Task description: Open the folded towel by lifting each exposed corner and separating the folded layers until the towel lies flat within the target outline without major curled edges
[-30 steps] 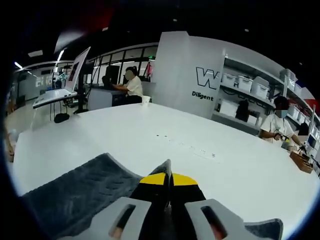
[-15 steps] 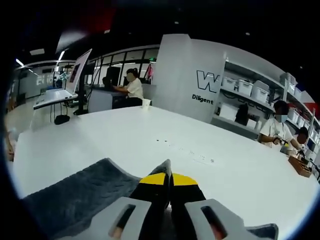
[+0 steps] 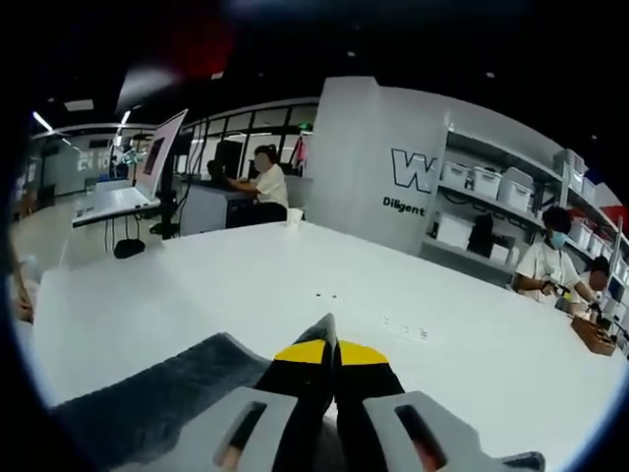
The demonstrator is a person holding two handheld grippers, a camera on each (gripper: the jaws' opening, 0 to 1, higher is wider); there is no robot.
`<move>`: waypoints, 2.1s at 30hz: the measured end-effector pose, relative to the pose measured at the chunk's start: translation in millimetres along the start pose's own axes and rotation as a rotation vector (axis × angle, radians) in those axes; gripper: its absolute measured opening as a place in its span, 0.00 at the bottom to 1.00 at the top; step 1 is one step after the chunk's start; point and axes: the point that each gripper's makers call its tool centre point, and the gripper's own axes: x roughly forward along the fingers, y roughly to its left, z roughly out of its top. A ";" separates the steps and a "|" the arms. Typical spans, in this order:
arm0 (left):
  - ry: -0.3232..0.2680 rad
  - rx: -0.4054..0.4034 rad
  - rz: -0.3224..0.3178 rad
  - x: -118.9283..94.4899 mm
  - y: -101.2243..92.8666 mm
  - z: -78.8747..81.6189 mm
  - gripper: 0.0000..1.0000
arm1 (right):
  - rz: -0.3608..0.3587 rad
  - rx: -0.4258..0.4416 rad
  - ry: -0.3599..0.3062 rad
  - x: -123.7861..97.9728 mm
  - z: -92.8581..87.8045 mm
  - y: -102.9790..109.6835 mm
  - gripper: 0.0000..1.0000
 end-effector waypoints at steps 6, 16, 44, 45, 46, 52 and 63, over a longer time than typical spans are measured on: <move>-0.013 -0.007 0.004 -2.9 1.8 2.8 0.00 | 0.009 0.003 -0.014 -1.2 7.2 2.5 0.00; -0.020 0.004 -0.002 -3.8 6.0 16.3 0.00 | 0.012 0.014 -0.035 -0.5 15.0 1.9 0.00; -0.066 0.010 0.013 -24.5 17.8 40.3 0.00 | 0.038 0.002 -0.084 0.8 43.9 17.5 0.00; -0.068 0.009 0.013 -24.9 18.2 41.0 0.00 | 0.038 0.004 -0.084 0.8 44.2 17.4 0.00; -0.078 0.008 0.016 -27.7 19.6 44.4 0.00 | 0.043 0.005 -0.088 1.4 46.5 18.2 0.00; -0.086 0.015 0.022 -32.6 22.0 49.1 0.00 | 0.045 -0.003 -0.102 1.6 54.9 20.1 0.00; -0.109 -0.023 0.018 -41.1 27.7 53.4 0.00 | 0.040 -0.024 -0.128 3.4 70.5 23.9 0.00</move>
